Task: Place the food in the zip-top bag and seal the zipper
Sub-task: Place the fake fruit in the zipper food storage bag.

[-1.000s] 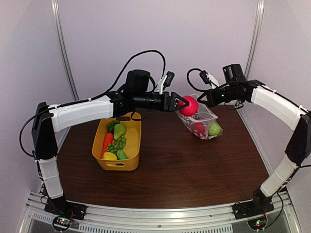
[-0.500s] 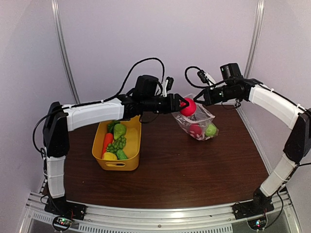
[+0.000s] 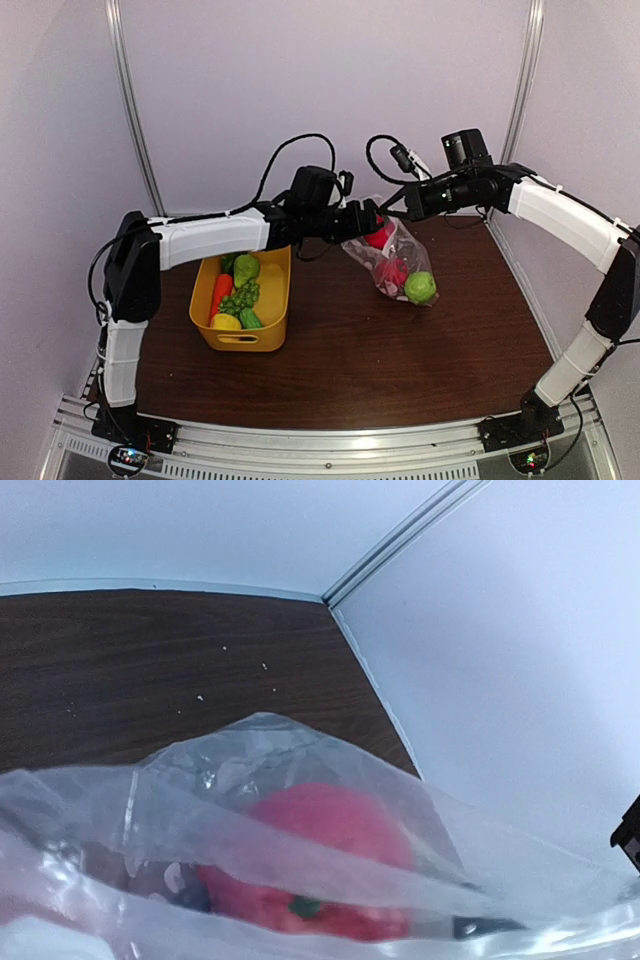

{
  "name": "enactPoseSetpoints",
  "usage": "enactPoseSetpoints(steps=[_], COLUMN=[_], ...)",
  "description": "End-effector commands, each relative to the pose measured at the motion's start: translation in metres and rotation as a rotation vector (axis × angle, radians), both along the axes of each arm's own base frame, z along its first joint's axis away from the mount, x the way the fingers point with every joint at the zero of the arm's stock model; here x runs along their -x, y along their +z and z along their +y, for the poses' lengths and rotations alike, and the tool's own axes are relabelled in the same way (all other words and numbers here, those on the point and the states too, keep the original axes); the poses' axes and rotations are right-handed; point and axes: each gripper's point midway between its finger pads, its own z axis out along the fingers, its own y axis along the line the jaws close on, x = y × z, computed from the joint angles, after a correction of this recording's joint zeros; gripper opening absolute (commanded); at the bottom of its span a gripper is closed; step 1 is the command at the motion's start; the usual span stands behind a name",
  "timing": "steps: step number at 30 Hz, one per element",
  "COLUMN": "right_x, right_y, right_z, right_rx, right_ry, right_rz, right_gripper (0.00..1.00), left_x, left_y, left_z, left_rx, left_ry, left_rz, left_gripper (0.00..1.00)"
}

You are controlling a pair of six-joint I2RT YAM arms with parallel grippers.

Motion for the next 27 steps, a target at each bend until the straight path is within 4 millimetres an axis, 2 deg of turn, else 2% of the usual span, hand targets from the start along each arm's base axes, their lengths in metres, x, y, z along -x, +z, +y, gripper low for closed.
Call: enactPoseSetpoints(steps=[1, 10, 16, 20, 22, 25, 27], right_x=[0.004, -0.006, -0.022, -0.036, -0.046, -0.078, -0.097], right_y=[0.015, 0.009, -0.001, -0.008, 0.001, 0.029, 0.048], right_z=[0.003, -0.004, -0.025, -0.044, -0.061, -0.111, -0.150], right_rx=[-0.036, -0.026, 0.009, 0.058, 0.090, 0.217, 0.320], right_ry=[0.012, -0.015, -0.087, -0.143, -0.181, -0.310, -0.479], right_rz=[-0.032, -0.027, -0.029, -0.040, -0.070, -0.195, -0.279], right_gripper=[0.00, 0.00, 0.00, 0.00, 0.00, 0.00, 0.00], left_x=[0.001, 0.017, 0.043, 0.061, 0.058, 0.046, 0.039], left_y=[0.035, 0.069, 0.103, 0.106, 0.103, 0.084, 0.068], left_z=[-0.011, 0.002, 0.007, 0.022, 0.041, 0.081, 0.107], left_rx=[0.076, 0.092, 0.104, -0.004, -0.096, -0.227, -0.266], left_ry=[-0.037, -0.061, -0.183, -0.250, -0.202, -0.120, -0.082], left_rz=[-0.056, -0.096, -0.191, -0.236, -0.262, -0.249, -0.216], left_gripper=[0.97, 0.98, 0.98, 0.98, 0.98, 0.98, 0.98])
